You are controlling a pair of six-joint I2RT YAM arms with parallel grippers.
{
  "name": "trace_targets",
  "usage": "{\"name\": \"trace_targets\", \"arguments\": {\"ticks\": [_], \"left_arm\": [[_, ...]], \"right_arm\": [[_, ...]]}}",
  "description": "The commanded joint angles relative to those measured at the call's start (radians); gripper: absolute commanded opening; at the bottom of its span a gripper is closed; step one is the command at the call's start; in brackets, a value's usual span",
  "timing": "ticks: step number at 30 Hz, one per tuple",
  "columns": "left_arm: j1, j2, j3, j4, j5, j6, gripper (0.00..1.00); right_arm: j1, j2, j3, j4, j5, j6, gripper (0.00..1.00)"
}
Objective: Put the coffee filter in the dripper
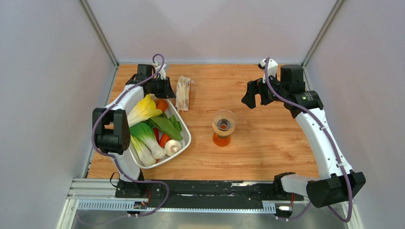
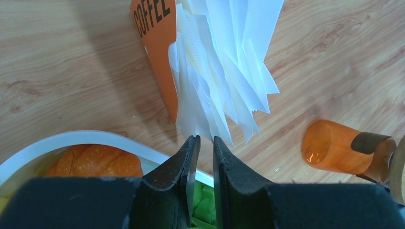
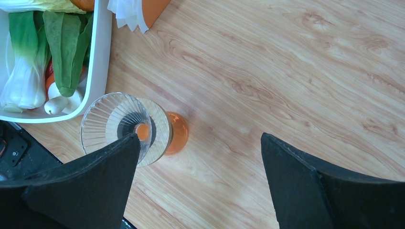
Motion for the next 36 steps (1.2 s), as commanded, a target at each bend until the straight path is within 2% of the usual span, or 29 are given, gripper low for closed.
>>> {"name": "trace_targets", "arguments": {"ticks": [1,11,24,30,36], "left_arm": [[0.002,0.011,0.031,0.04,0.008,0.024,0.26],[0.002,0.025,0.049,0.051,0.009,0.022,0.21],[-0.009,0.047,0.071,0.06,-0.02,0.022,0.22],[-0.013,0.023,0.074,0.055,0.001,0.02,0.01],[-0.012,-0.036,0.066,0.035,-0.001,0.025,0.0]], "right_arm": [[-0.005,-0.001,0.026,0.02,-0.019,0.013,1.0],[-0.006,0.004,0.026,0.021,-0.029,0.021,1.0],[-0.007,0.007,0.024,0.021,-0.044,0.034,1.0],[-0.007,0.007,0.023,0.016,-0.045,0.033,1.0],[-0.007,0.005,0.026,0.014,-0.051,0.031,1.0]]}}
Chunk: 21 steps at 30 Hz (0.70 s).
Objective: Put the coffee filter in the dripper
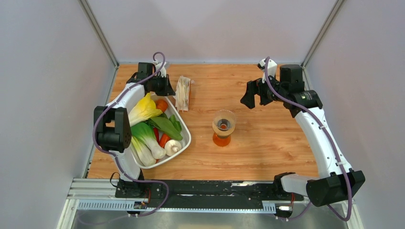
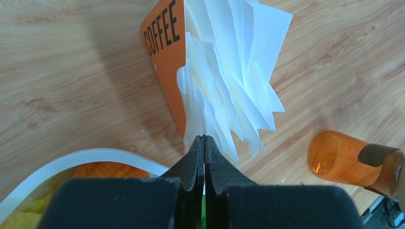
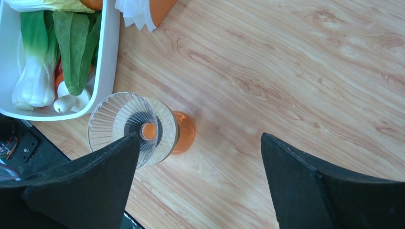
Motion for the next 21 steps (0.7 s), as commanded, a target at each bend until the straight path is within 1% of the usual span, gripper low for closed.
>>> {"name": "trace_targets", "arguments": {"ticks": [1,7,13,17,21], "left_arm": [[-0.005,-0.093,0.027,0.003,0.013,0.024,0.0],[-0.005,-0.163,0.019,-0.006,0.003,0.033,0.0],[-0.004,-0.201,0.034,-0.06,-0.017,0.054,0.0],[-0.004,-0.243,0.043,-0.088,-0.016,0.074,0.0],[-0.005,-0.296,0.054,-0.11,-0.001,0.1,0.0]], "right_arm": [[-0.006,-0.004,0.025,0.016,-0.02,0.015,1.0],[-0.006,-0.004,0.027,0.016,-0.028,0.015,1.0],[-0.006,-0.003,0.028,0.017,-0.042,0.019,1.0],[-0.006,-0.01,0.018,0.037,-0.048,0.065,1.0],[-0.006,-0.013,0.014,0.047,-0.09,0.065,1.0]]}}
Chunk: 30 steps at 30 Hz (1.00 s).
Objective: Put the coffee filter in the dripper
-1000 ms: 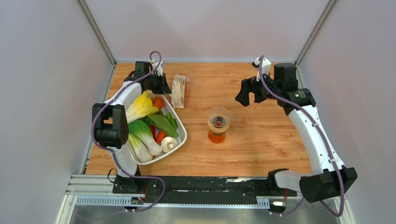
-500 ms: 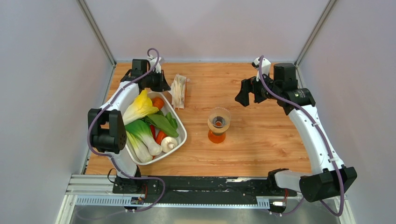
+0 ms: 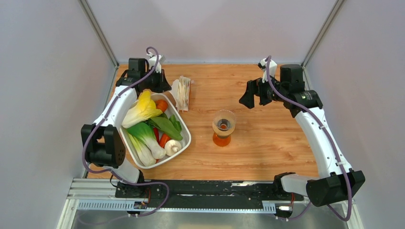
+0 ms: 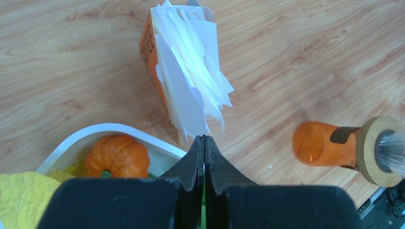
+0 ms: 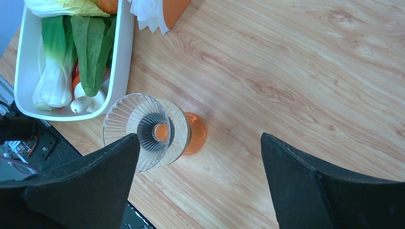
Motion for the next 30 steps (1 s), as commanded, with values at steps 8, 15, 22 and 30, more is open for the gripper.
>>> {"name": "trace_targets", "arguments": {"ticks": [8,15,22,30], "left_arm": [[-0.005,-0.135,0.183,-0.133,0.14,0.149,0.0],[-0.036,-0.182,0.275,-0.241,0.372,0.317,0.0],[-0.212,-0.289,0.248,-0.383,0.331,0.71,0.0],[-0.424,-0.477,0.112,-0.453,0.276,1.241,0.0]], "right_arm": [[-0.004,-0.017,0.041,0.07,-0.192,-0.062,1.0],[-0.005,-0.008,0.115,0.125,-0.28,-0.122,1.0],[-0.019,0.012,0.198,0.123,-0.383,-0.067,1.0],[-0.022,0.016,0.219,0.085,-0.428,-0.071,1.0]]}}
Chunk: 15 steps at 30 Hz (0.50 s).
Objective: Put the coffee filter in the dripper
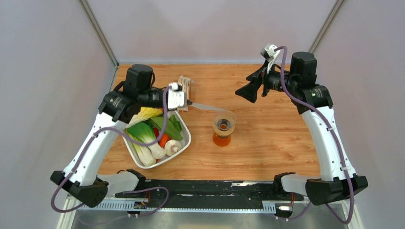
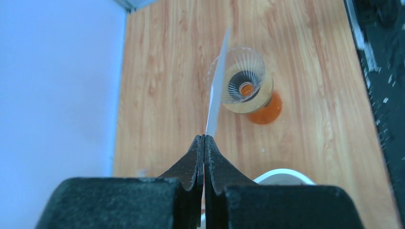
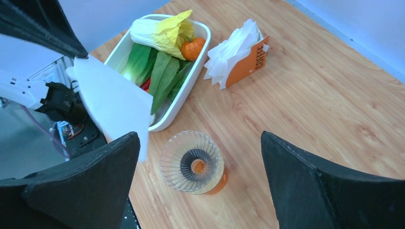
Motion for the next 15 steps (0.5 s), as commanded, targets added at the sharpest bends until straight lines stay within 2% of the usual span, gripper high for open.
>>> {"name": "trace_targets", "arguments": {"ticks": [1,7,15], "left_arm": [[-0.083,-0.112,-0.073,-0.043,0.004,0.463,0.0],[-0.155,-0.248,-0.222,0.049,0.083,0.781,0.0],[-0.202,-0.277,-0.255,0.054,0.22,1.052,0.0]], "right_arm": [[-0.005,0.013,0.043,-0.006,-0.114,0.003,1.0],[0.025,0.052,-0.019,-0.011,-0.331,0.125,1.0],[0.228,0.065,-0.076,-0.009,-0.444,0.091,1.0]]}}
